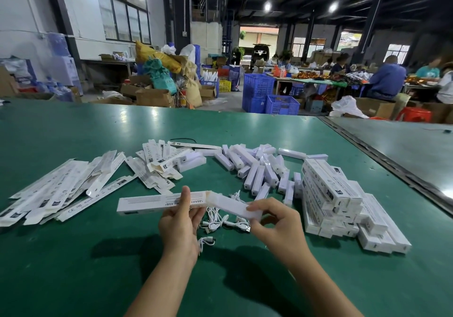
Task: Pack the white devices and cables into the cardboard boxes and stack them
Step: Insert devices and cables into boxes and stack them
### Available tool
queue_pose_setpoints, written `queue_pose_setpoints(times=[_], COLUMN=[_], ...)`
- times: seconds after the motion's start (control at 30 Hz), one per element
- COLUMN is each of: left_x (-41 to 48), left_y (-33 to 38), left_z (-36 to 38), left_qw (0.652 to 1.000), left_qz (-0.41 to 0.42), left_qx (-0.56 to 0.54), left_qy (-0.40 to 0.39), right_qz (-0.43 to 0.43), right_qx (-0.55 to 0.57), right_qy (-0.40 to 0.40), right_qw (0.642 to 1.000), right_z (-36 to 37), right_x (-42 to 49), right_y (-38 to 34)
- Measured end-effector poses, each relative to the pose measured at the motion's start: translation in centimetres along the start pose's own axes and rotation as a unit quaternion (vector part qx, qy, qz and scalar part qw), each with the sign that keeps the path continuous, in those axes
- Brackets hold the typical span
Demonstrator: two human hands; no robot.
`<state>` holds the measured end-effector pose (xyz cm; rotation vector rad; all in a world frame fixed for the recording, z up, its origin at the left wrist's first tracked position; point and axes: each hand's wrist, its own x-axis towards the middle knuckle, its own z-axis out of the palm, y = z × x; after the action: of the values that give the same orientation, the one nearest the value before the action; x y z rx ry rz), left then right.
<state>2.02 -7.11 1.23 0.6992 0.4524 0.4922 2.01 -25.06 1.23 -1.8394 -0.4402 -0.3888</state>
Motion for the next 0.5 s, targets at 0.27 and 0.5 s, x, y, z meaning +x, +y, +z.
queue_pose_setpoints(times=[0.27, 0.5], left_x=[-0.34, -0.26], left_y=[-0.04, -0.49], left_z=[-0.11, -0.12], left_qw=[0.999, 0.996], left_qz=[0.014, 0.004], left_qx=[0.035, 0.061], left_qy=[-0.027, -0.057], right_qz=[0.049, 0.072], right_qx=[0.021, 0.088], right_qy=[-0.009, -0.033], right_qw=[0.999, 0.993], right_z=[-0.80, -0.37], right_x=[0.21, 0.27], right_y=[0.33, 0.51])
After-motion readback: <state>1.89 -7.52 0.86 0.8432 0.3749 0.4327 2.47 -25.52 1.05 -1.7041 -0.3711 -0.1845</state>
